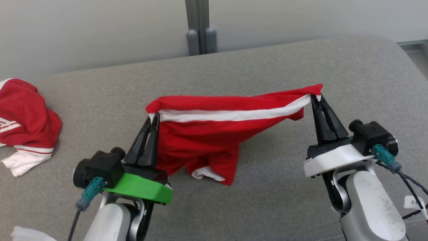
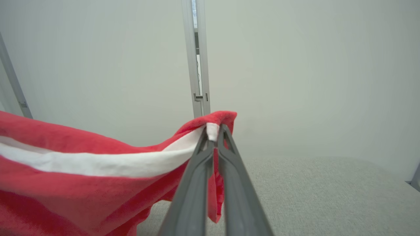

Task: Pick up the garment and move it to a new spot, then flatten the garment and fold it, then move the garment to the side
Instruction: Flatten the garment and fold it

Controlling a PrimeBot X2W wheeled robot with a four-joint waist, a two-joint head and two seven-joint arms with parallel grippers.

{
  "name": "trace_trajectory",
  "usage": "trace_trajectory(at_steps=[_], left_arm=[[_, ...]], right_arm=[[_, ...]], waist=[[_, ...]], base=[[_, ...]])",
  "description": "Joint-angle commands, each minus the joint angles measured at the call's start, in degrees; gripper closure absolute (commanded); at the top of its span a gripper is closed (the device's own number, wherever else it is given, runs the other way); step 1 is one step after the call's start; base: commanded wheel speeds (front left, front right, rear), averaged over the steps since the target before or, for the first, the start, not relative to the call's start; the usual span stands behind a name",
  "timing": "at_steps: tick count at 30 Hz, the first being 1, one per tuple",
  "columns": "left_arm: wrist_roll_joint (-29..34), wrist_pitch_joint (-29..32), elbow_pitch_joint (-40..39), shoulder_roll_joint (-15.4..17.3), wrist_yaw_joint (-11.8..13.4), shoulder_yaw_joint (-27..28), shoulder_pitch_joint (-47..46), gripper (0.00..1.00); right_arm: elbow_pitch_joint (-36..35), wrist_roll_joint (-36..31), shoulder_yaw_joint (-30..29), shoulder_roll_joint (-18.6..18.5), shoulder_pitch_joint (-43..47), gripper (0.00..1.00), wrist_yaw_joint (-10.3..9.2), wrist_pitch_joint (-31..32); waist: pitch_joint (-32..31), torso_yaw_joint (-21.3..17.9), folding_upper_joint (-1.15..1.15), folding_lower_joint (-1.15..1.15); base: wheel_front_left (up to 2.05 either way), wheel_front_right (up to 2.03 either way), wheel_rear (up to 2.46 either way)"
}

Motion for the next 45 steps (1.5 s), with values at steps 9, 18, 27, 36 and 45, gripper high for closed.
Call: trace_trajectory(at_steps=[9, 18, 27, 36, 45], left_arm=[[-2.5, 2.1, -23.7, 2.2, 1.1, 3.3, -1.7, 1.00], [-5.7, 12.2, -32.1, 5.2, 1.2, 5.5, -7.8, 1.00], [-5.6, 15.2, -13.9, 6.8, -1.6, 5.2, -25.4, 1.00], [-5.5, 4.9, 12.0, 2.3, -1.5, 8.1, -50.9, 1.00], [-7.3, -3.6, 22.8, 1.7, -4.3, 4.6, -38.8, 1.00]], right_arm=[[-24.6, -2.0, -0.1, -0.1, 4.4, 1.00, -0.03, 0.6], [-35.8, -2.6, -2.0, -0.1, 6.0, 1.00, -0.02, 7.3], [-13.8, -1.1, -2.1, -0.1, -13.6, 1.00, -0.02, 8.1], [11.4, -1.0, -6.5, -0.1, -42.9, 1.00, -0.06, 0.0], [12.7, 1.0, -0.6, -0.2, -32.2, 1.00, -0.05, -0.1]], waist=[[-4.8, -3.6, 0.00, 0.00], [-2.7, -5.3, 0.00, 0.00], [9.4, -6.0, 0.00, 0.00], [18.2, -6.3, 0.00, 0.00], [20.9, -6.1, 0.00, 0.00]], base=[[0.00, 0.00, 0.00], [0.00, 0.00, 0.00], [0.00, 0.00, 0.00], [0.00, 0.00, 0.00], [0.00, 0.00, 0.00]])
